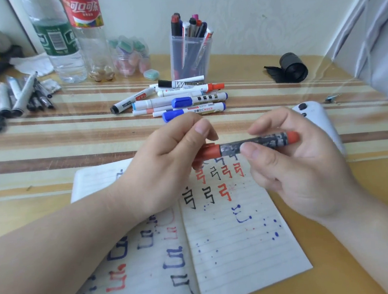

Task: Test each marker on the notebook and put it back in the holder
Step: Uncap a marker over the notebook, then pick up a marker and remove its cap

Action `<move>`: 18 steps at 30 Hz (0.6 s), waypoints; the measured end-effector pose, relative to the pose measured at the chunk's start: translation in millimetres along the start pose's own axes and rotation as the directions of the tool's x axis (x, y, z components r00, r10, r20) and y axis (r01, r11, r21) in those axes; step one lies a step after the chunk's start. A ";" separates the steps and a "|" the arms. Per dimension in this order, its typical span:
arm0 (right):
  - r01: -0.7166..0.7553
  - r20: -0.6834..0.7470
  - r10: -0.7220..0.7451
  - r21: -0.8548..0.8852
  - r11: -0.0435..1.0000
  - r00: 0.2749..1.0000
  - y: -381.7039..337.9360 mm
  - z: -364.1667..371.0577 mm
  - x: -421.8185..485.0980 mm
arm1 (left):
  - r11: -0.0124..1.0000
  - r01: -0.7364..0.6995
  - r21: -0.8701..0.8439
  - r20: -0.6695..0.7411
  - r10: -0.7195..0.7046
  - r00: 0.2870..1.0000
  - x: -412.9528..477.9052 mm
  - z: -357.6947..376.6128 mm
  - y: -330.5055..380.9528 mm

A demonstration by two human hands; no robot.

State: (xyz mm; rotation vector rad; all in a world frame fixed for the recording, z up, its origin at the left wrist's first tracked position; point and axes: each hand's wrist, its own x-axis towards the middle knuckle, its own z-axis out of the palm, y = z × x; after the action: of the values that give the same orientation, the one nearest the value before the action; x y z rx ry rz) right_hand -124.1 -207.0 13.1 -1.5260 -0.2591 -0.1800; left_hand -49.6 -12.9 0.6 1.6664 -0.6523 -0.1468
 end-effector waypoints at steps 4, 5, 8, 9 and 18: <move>0.054 -0.005 -0.054 0.078 0.995 0.999 -21.4 0.8 0.9 | 0.997 0.027 0.077 -0.216 -0.010 0.976 5.4 -10.5 -5.3; 0.065 -0.022 -0.065 0.016 0.998 0.998 -27.3 3.8 1.4 | 0.994 0.031 0.104 -0.272 -0.001 0.962 5.6 -12.1 -4.4; 0.047 -0.042 -0.056 -0.194 0.980 0.998 -38.6 15.1 11.4 | 0.987 0.002 0.160 -0.366 0.058 0.929 4.6 -12.4 -0.9; 0.034 -0.033 -0.044 -0.263 0.964 0.998 -39.2 18.6 17.5 | 0.984 -0.017 0.175 -0.382 0.084 0.921 4.3 -11.8 -0.6; 0.051 -0.160 -0.178 -0.588 0.808 0.971 -33.7 26.3 92.7 | 0.991 -0.044 0.126 -0.508 0.102 0.855 9.1 -17.1 -1.2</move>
State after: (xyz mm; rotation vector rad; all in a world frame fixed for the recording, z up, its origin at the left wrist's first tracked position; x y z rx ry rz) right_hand -45.9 -177.9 71.9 -2.0855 -0.1308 -0.5561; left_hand -34.0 -2.5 5.5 1.6860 -0.3154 0.3909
